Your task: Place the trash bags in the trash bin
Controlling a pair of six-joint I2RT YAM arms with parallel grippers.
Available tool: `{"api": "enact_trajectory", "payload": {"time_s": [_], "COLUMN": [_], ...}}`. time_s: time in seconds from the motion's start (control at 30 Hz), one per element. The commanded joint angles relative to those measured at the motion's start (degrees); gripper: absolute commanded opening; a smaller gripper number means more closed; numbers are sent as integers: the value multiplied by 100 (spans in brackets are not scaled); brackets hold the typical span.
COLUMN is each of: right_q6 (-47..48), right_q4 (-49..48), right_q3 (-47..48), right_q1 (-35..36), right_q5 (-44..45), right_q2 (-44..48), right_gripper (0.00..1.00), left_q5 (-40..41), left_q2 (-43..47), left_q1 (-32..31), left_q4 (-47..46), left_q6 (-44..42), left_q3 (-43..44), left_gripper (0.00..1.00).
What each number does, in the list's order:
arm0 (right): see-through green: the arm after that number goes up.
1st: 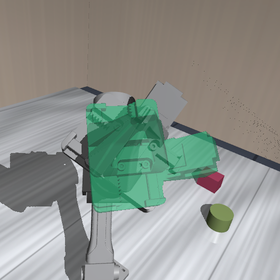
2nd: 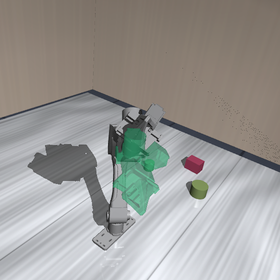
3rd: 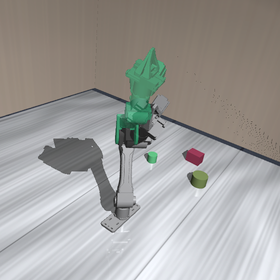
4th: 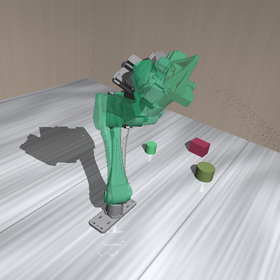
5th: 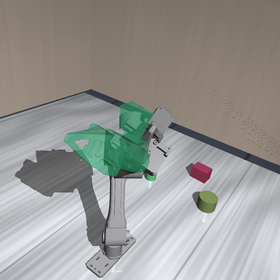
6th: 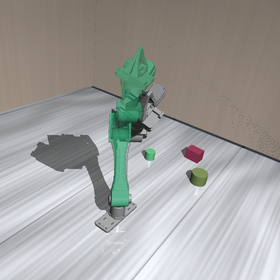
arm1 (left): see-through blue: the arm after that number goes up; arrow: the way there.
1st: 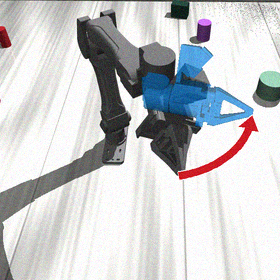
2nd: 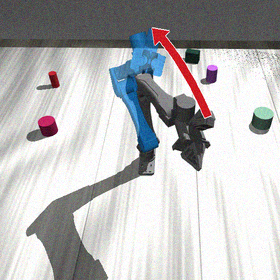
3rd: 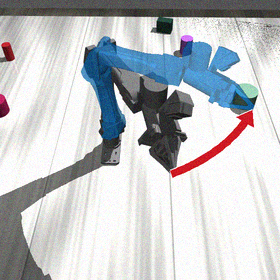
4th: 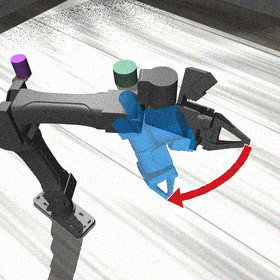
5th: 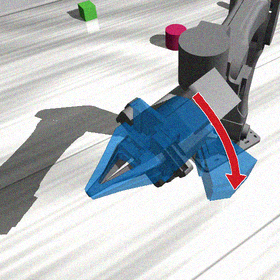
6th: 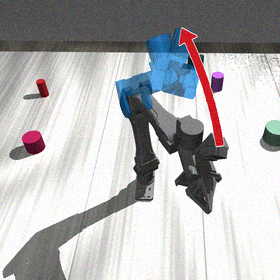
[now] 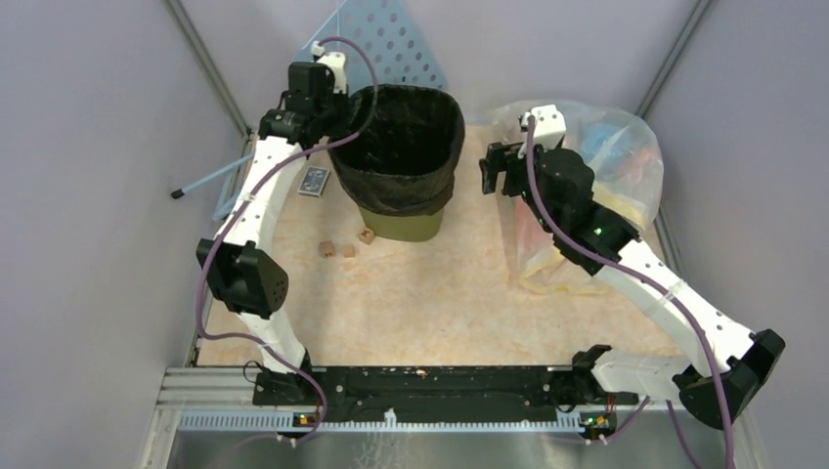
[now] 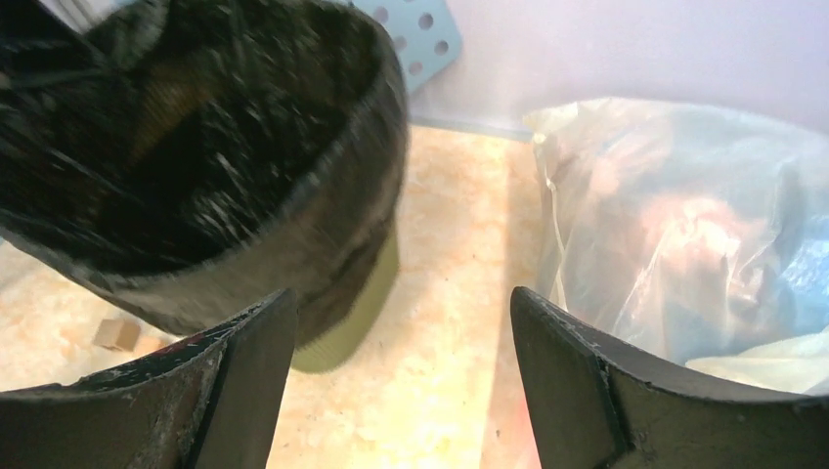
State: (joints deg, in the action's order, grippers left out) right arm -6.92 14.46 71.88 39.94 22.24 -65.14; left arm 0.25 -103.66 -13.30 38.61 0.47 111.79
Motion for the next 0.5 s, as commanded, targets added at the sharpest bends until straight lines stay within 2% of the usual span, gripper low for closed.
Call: {"api": "enact_trajectory", "payload": {"time_s": [0.0, 0.07, 0.1, 0.13, 0.17, 0.23, 0.3, 0.4, 0.43, 0.47], "right_q6": [-189, -286, -341, -438, -548, -790, -1079, -1369, -1353, -1273], "right_q4": [-583, -683, -685, -660, -629, -626, -684, -906, -1053, -1228], "right_q3": [-484, -702, -781, -838, -900, -1062, -1279, -1715, -1916, -2113], "right_q1": [-35, -110, -184, -280, -432, -878, -1328, -1861, -1964, -1995], "right_q5": [283, 319, 327, 299, 195, -143, -526, -650, -606, -512], "right_q2": [-14, -3, 8, 21, 53, 153, 288, 605, 725, 882], "right_gripper": [79, 79, 79, 79, 79, 79, 79, 79, 79, 79], "left_q5": [773, 848, 816, 708, 558, 209, -146, -535, -597, -611], "left_q2": [420, 429, 430, 435, 460, 577, 764, 1304, 1506, 1723], "left_q1": [353, 431, 460, 468, 469, 469, 469, 462, 461, 467], "left_q4": [85, 119, 149, 150, 121, 39, 18, -152, -261, -367], "left_q6": [-56, -56, -56, -56, -56, 130, 280, 350, 370, 383], "left_q3": [-227, -169, -129, -128, -167, -339, -454, -790, -972, -1174], "left_gripper": [4, 10, 16, 28, 47, 64, 75, 93, 98, 99]}}
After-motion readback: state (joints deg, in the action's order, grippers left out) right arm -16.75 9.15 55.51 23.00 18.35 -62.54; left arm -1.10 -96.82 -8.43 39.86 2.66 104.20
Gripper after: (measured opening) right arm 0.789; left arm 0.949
